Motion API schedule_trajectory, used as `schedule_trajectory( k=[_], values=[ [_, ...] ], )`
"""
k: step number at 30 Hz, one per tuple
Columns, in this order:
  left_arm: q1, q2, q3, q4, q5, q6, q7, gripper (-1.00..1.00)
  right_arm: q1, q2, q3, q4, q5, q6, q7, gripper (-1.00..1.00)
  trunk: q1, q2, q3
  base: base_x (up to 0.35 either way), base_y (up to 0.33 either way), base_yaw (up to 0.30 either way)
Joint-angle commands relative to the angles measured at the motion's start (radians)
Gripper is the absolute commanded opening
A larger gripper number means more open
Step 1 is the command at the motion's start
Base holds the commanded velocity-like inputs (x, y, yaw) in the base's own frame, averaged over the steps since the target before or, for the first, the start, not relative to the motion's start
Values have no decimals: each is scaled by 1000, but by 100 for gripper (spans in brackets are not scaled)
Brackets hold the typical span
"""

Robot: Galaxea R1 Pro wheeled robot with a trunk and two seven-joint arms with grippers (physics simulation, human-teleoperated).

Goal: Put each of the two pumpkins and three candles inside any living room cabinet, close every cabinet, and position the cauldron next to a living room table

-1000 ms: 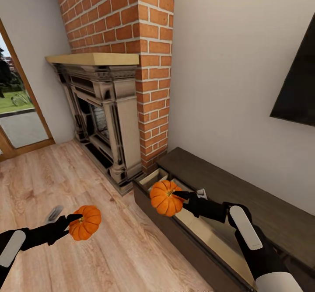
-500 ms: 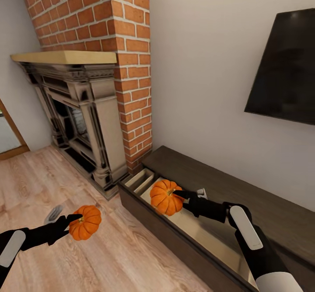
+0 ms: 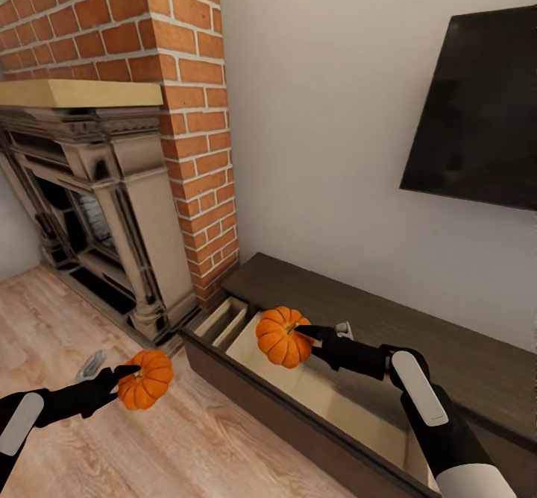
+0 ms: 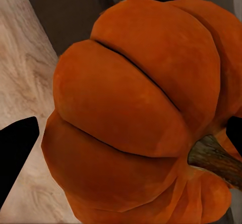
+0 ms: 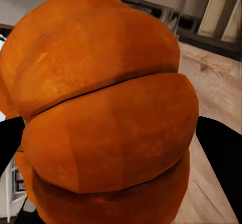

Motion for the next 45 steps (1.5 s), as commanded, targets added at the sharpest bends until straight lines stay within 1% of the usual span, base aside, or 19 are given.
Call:
schedule_trajectory(
  k=[1,13,18,27,41,45],
  values=[
    [-1,0,3,-1,8,8,-4,-100,-1,0,1,0,4,2,10,-100,0,0,-2,283,63,-254],
    [-1,0,3,-1,8,8,-4,-100,-1,0,1,0,4,2,9,-100,0,0,-13,241,9,-245],
    [-1,0,3,-1,8,8,-4,-100,-1,0,1,0,4,2,9,-100,0,0,-18,76,43,-243],
    [-1,0,3,-1,8,8,-4,-100,-1,0,1,0,4,2,9,-100,0,0,-26,26,146,-243],
    [-1,0,3,-1,9,8,-4,-100,-1,0,1,0,4,2,8,-100,0,0,-40,130,8,-243],
    [-1,0,3,-1,8,8,-4,-100,-1,0,1,0,4,2,8,-100,0,0,-44,95,120,-243]
  ],
)
